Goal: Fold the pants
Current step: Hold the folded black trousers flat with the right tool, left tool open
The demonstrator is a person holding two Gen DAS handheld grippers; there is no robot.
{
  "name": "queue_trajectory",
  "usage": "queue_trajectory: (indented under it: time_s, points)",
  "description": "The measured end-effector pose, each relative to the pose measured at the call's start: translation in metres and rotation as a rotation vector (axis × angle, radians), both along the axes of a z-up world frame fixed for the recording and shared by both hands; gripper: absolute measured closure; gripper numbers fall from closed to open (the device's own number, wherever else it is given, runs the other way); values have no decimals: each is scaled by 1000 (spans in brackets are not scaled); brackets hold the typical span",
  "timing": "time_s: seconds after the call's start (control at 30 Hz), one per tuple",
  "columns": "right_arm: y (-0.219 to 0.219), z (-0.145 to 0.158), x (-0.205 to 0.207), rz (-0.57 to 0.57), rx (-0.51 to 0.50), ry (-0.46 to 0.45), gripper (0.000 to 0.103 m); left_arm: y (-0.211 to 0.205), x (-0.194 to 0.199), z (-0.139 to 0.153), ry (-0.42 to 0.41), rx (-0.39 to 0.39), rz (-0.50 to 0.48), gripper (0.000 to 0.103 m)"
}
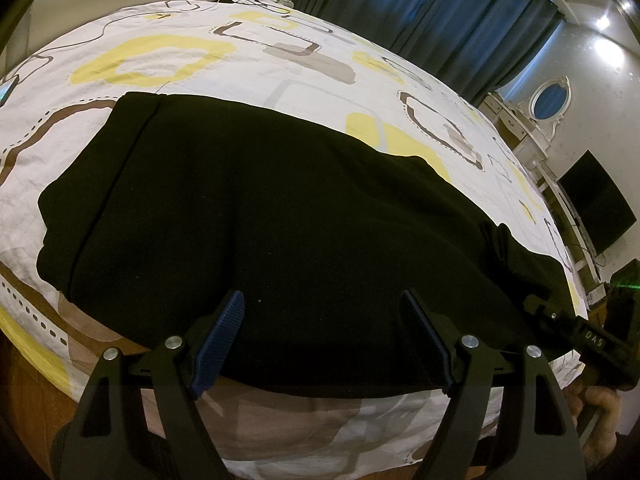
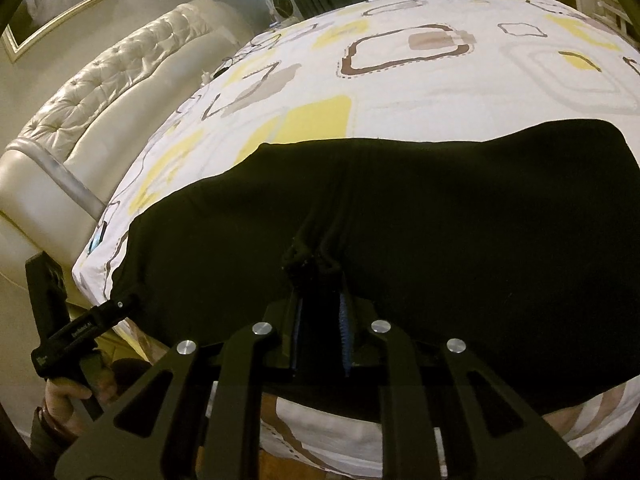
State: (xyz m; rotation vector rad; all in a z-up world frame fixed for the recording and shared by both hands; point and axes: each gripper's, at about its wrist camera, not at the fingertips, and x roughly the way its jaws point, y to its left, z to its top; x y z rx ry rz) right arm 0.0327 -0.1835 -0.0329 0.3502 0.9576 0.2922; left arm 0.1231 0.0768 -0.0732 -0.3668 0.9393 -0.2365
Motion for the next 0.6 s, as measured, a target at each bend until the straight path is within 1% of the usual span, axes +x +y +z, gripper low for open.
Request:
queue_trajectory:
  time_s: [0.23,0.3,0.33,0.4,0.47,0.6]
  points:
    - [-1,-3,-1,-2,1,8,86,0,0,0,0,1,-1,24]
    - [-2,-5,-2,-3,11,16,84,0,0,0,0,2,-1,24]
    - [-2,-6,-2,-1,19,20,81,0,0,0,0,2,-1,24]
    - [0,-7,-2,3,15,23,80,-1,0,-1,0,3,-1,24]
    - [1,-8,-2,9,27,25,73,-1,0,-1,0,3,-2,24]
    - [7,-7,-4,28,24,26,64,-1,0,-1,1,4,-3,24]
